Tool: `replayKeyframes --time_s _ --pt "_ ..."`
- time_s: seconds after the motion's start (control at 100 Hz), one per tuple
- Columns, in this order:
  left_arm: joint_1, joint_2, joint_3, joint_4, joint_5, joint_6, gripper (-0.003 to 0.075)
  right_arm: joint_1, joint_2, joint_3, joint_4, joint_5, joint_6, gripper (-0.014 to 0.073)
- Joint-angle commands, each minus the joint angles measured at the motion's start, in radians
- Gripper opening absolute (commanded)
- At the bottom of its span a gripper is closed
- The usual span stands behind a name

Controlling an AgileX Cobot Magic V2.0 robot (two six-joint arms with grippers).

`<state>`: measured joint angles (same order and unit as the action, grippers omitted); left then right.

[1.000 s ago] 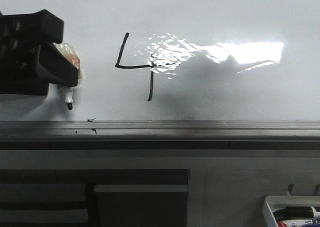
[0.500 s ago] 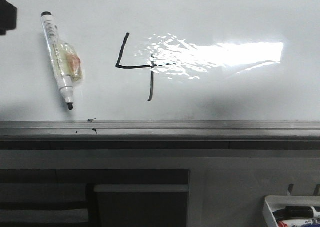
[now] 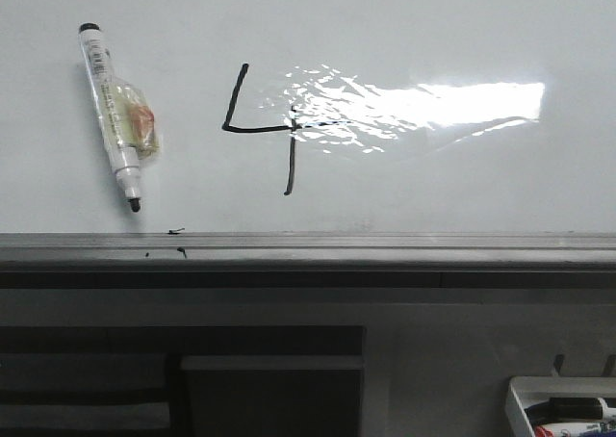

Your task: Write number 4 on whiteboard

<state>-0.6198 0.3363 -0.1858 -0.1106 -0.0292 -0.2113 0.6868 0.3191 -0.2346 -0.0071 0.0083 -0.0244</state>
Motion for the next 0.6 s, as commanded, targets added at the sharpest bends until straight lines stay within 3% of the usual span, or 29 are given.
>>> replayKeyframes --time_s 0.0,0.59 --pt "0.001 -0.016 -0.008 0.004 -0.083 -0.003 -0.0020 -0.008 -0.054 0.027 -0.014 -0.086 -0.008 -0.0061" --pt "0.001 -0.015 0.008 0.004 -0.081 -0.003 -0.0020 -0.008 -0.082 0.069 -0.014 -0.090 -0.008 -0.0062"
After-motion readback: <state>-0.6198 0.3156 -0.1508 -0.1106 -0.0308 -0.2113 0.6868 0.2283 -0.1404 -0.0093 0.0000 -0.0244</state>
